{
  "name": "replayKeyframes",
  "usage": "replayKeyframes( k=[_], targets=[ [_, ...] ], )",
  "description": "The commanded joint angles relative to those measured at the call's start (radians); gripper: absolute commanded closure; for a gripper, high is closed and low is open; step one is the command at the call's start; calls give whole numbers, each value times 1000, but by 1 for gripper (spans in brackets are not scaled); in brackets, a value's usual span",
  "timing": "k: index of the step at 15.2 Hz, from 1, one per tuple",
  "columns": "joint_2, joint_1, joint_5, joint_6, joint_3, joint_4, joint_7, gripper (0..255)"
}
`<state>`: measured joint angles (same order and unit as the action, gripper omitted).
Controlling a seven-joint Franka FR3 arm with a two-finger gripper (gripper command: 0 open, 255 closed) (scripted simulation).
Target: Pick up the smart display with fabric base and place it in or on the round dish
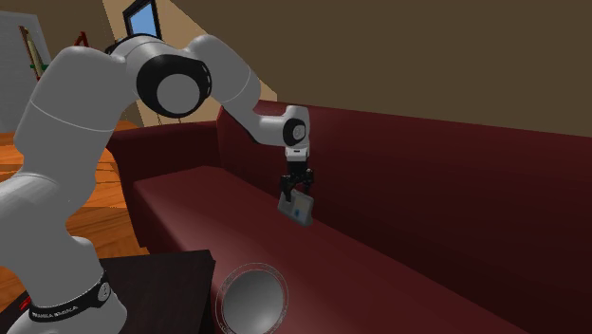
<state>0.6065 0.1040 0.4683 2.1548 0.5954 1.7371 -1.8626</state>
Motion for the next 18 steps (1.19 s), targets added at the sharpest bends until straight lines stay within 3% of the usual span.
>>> replayKeyframes(
  k=[1,5,6,18],
  targets=[
    [1,0,1,2,-1,1,-1,0],
    [1,0,1,2,0,1,-1,0],
    [1,0,1,2,0,1,-1,255],
    [-23,-7,-15,-25,11,-5,10,255]
  ],
)
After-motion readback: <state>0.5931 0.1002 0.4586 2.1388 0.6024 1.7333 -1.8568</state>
